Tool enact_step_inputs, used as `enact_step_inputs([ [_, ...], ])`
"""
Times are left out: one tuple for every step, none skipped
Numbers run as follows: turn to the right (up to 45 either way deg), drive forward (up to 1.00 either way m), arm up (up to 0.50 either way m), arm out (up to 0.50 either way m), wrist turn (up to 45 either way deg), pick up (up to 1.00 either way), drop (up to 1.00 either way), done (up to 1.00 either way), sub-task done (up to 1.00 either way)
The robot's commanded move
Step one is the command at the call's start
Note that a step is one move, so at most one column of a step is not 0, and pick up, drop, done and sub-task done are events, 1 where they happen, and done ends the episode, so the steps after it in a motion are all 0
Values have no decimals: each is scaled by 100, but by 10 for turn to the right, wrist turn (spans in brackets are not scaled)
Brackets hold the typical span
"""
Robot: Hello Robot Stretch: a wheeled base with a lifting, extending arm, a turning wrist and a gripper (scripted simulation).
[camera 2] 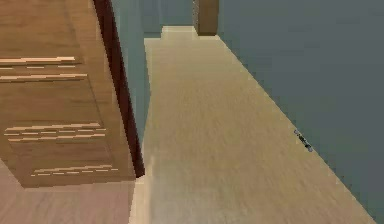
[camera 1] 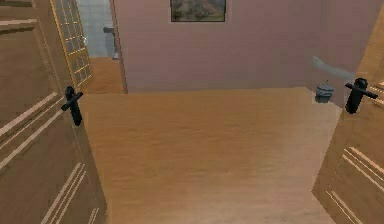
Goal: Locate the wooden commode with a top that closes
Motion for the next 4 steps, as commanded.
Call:
enact_step_inputs([
  [-30, 0, 0, 0, 0, 0, 0, 0, 0],
  [0, 85, 0, 0, 0, 0, 0, 0, 0],
  [-30, 0, 0, 0, 0, 0, 0, 0, 0],
  [0, 50, 0, 0, 0, 0, 0, 0, 0],
])
